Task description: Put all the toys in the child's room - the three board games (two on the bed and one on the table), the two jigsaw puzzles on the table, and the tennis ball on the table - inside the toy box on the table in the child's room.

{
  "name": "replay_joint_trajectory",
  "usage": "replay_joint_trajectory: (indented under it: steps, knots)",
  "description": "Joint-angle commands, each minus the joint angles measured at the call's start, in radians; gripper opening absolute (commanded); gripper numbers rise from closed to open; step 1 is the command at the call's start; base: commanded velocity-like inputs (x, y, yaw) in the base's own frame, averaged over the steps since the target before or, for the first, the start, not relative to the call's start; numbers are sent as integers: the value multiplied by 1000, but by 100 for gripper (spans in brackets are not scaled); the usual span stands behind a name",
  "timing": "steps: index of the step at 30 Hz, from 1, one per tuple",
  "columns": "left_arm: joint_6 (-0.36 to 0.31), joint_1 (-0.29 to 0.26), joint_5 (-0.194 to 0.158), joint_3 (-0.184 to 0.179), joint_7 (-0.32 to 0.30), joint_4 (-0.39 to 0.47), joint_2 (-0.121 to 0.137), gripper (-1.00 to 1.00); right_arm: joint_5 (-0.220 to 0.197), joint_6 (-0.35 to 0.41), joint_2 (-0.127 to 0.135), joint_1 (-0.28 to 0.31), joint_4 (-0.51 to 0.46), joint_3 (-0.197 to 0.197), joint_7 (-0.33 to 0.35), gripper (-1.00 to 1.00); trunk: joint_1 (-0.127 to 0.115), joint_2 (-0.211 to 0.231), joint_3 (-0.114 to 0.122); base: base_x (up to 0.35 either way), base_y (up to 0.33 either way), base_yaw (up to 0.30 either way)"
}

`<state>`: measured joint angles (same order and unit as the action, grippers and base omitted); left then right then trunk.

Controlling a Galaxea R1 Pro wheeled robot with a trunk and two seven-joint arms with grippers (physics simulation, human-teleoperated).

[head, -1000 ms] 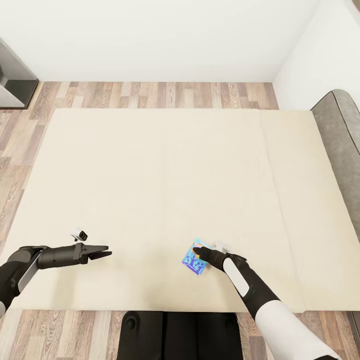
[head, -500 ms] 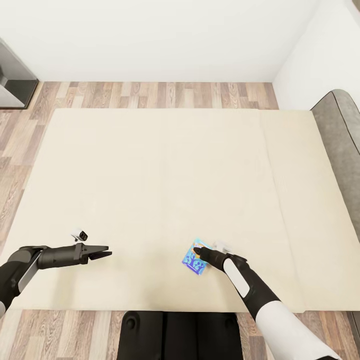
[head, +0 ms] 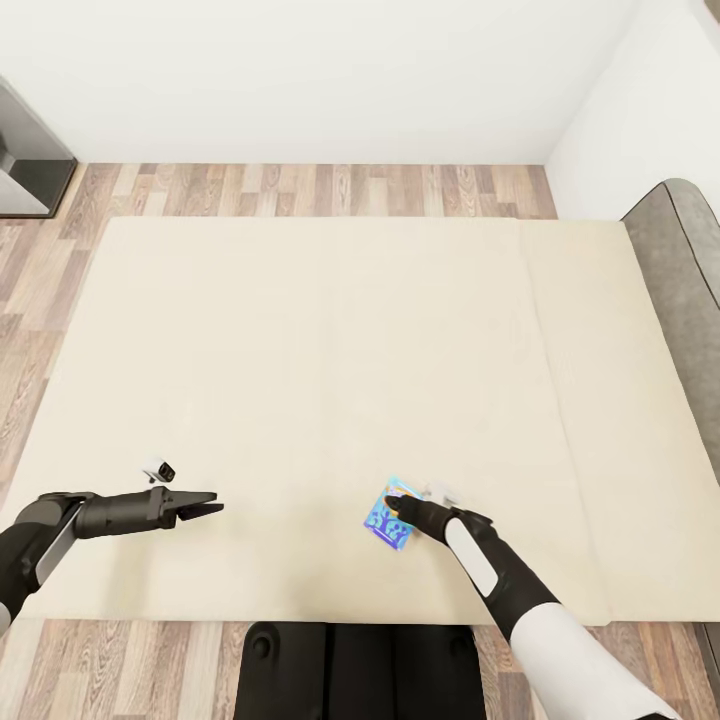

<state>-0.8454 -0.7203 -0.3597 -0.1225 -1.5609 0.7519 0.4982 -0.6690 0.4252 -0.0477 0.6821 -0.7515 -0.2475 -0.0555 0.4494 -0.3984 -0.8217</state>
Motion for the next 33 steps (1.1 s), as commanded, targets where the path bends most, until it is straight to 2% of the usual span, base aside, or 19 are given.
replay_joint_trajectory:
  steps: [1, 15, 33]
  knots:
    - [-11, -1, -4, -4, -3, 0, 2, 100, -8, 3, 1, -2, -4, 1, -5, 100, 1, -2, -1, 0, 0, 0]
    - [-11, -1, -4, 0, -5, -1, 4, 100, -10, 3, 1, -6, -3, 8, -4, 100, 1, -2, -15, 0, 0, 0]
    - [-11, -1, -4, 1, -5, 0, 5, 100, -9, 2, -5, -6, -2, 5, -3, 100, 1, -2, -19, 0, 0, 4]
